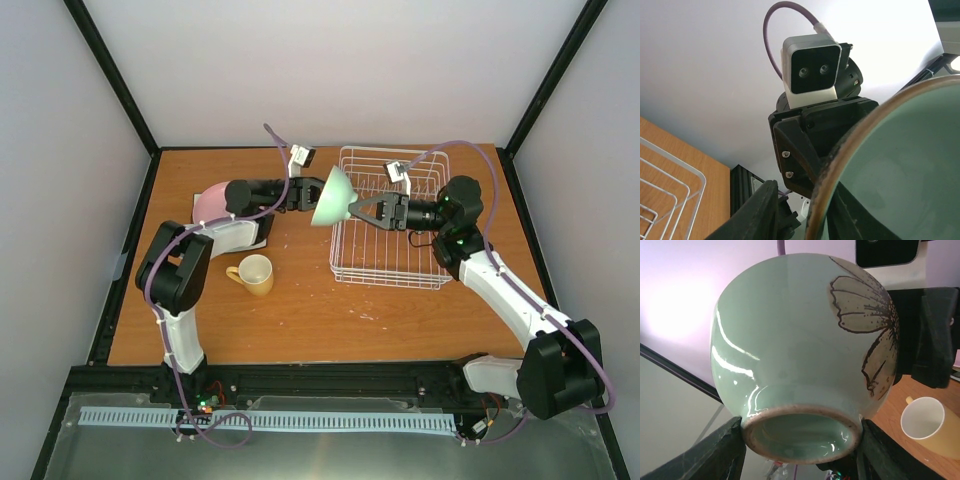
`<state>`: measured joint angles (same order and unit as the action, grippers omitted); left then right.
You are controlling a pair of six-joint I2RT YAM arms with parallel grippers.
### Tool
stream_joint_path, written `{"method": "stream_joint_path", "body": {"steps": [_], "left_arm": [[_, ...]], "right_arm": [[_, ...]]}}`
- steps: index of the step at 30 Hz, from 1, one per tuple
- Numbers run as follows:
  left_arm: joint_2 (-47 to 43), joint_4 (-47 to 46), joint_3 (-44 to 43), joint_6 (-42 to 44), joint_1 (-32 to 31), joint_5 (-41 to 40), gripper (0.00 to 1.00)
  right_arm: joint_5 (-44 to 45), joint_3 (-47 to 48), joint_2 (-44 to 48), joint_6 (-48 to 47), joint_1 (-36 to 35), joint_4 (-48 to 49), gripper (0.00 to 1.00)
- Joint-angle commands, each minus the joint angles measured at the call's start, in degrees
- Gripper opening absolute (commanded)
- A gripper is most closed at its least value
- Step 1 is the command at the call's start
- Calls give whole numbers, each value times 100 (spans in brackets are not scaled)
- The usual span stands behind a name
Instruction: Load the mixed dishes into the dish rack
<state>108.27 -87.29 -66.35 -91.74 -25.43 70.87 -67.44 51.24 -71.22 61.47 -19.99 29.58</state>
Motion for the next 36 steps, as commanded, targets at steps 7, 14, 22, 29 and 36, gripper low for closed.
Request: {"method": "stream_joint_path", "body": {"steps": [7, 14, 22, 29, 36], "left_arm": [[116, -248, -181, 162, -120, 20, 41], [113, 108, -257, 390, -116, 116, 48], [159, 574, -413, 673, -72, 234, 57], [46, 1713, -419, 1542, 117, 447, 59], [-16, 2364, -403, 2041, 366, 521, 61]], "right_arm": [[-64, -9, 200, -465, 259, 50, 3], [-127, -33, 299, -756, 475, -390, 3], [-171, -62, 360, -961, 586, -661, 3], [-168, -52, 504, -1253, 838, -1143, 3], [-148, 11, 580, -1694, 1010, -1767, 3]]}}
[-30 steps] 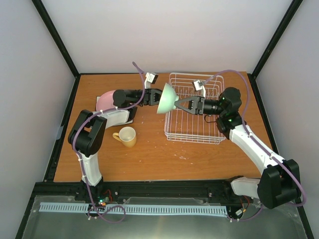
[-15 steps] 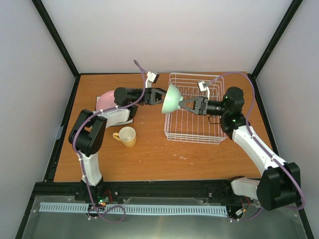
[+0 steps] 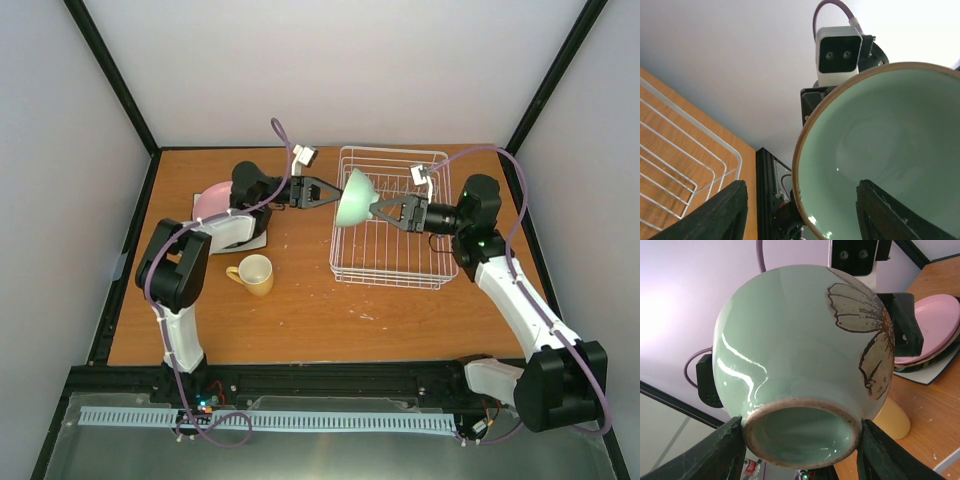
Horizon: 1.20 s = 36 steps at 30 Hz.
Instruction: Load the mixed dishes into the dish rack
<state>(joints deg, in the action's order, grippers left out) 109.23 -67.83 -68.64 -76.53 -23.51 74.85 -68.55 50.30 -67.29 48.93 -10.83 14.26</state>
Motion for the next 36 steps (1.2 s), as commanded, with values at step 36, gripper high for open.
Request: {"method": "stream_joint_path", "body": {"steps": [36], "left_arm": [[-2132, 10788, -2118, 7074, 883, -7235, 64]], "right_arm": [[6565, 2483, -911, -3782, 227, -6889, 3]]}}
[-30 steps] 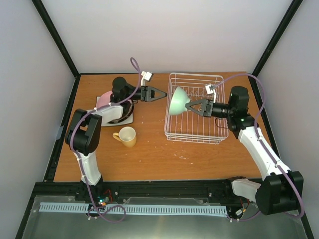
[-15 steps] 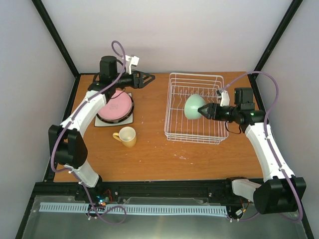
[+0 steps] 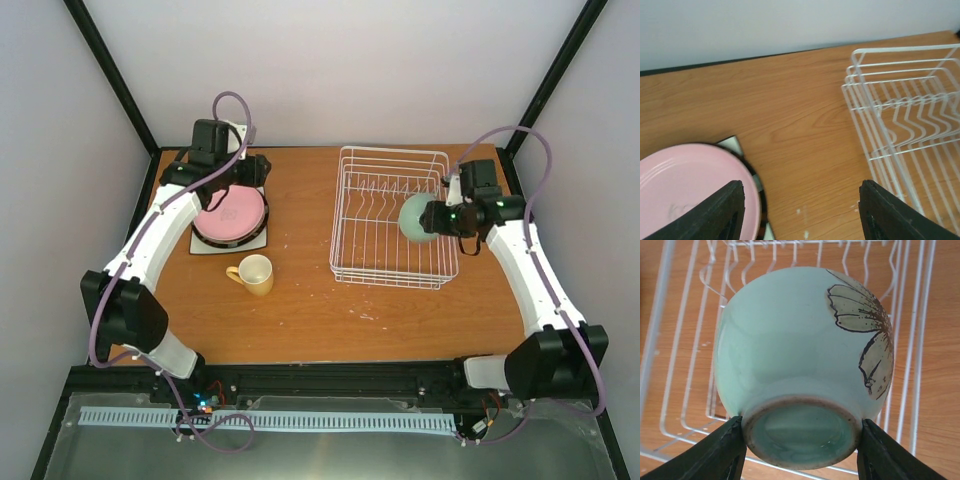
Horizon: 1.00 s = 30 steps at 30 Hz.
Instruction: Load the mixed dishes into the dish rack
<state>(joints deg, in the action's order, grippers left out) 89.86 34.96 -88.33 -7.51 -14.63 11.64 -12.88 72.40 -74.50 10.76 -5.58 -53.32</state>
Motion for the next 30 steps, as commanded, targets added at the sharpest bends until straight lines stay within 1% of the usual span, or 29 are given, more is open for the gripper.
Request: {"method": "stream_joint_path", "body": {"steps": [1, 7, 11, 22, 26, 30], "left_arm": [[-224, 559, -149, 164, -4, -1023, 64], [-422, 859, -113, 222, -4, -1505, 64], [-566, 1006, -24, 293, -4, -1719, 64], [-1121, 1373, 446, 365, -4, -1515, 64], [-1310, 1484, 708, 560, -4, -1243, 64], [-1548, 1570, 1012, 755, -4, -1267, 64]], "right_arm": [[1241, 264, -277, 50, -381, -152, 3], [1821, 75, -574, 238, -756, -44, 3], [1768, 1, -815, 281, -798, 89, 3], [1450, -84, -1592, 194, -795, 202, 3], [1449, -80, -1840, 152, -795, 257, 3], [1434, 2, -2055, 145, -795, 296, 3]]}}
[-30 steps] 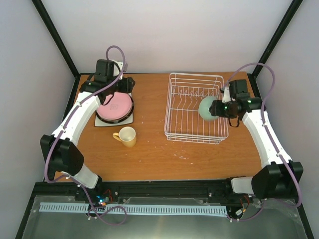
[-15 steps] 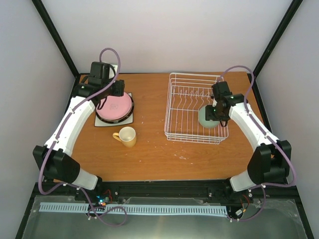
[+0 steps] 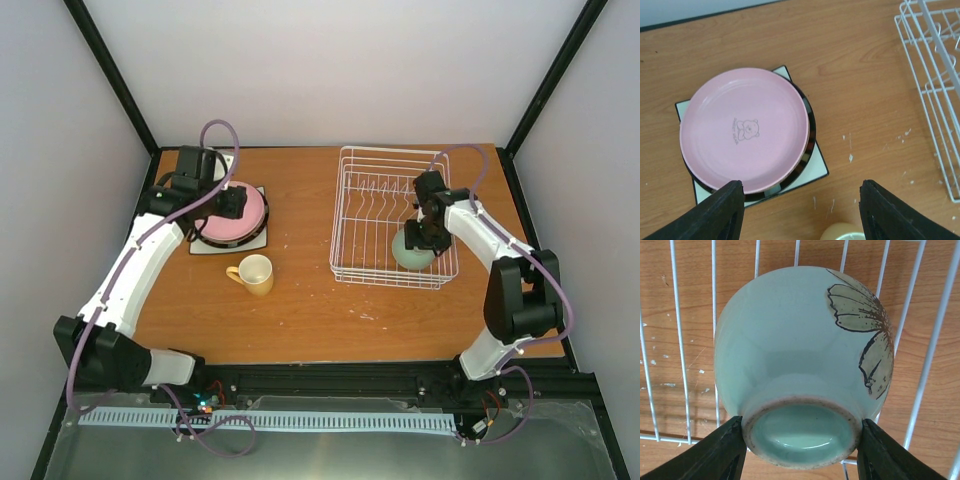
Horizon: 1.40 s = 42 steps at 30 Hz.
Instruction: Load the mixed dishes into the dish rack
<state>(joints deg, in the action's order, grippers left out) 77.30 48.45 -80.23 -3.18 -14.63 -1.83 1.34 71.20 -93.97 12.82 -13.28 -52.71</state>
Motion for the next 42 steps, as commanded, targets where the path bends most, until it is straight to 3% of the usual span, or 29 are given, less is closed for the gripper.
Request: {"method": "stream_joint_path", "body": {"steps": [1, 12, 14, 17, 20, 29, 42], "left_arm": [[-385, 166, 289, 352, -4, 95, 64], [-1491, -55, 1007, 974, -13, 978, 83], [-1620, -47, 1122, 1021, -13, 1049, 85], [-1737, -29, 1317, 1047, -34, 1105, 89], [-1798, 26, 1483, 1058, -116, 1073, 91], [-1706, 319, 1712, 1107, -465, 684, 90], [-1280, 1103, 1778, 1687, -558, -433, 87]], "right_arm": [[31, 149, -158, -68, -27, 239, 3], [411, 383, -538, -128, -26, 246, 4], [476, 423, -583, -118, -26, 228, 12], [527, 446, -589, -88, -31, 218, 41], [576, 439, -539, -64, -26, 224, 54], [482, 399, -356, -71, -26, 234, 76], [477, 743, 477, -123, -29, 136, 80]]}}
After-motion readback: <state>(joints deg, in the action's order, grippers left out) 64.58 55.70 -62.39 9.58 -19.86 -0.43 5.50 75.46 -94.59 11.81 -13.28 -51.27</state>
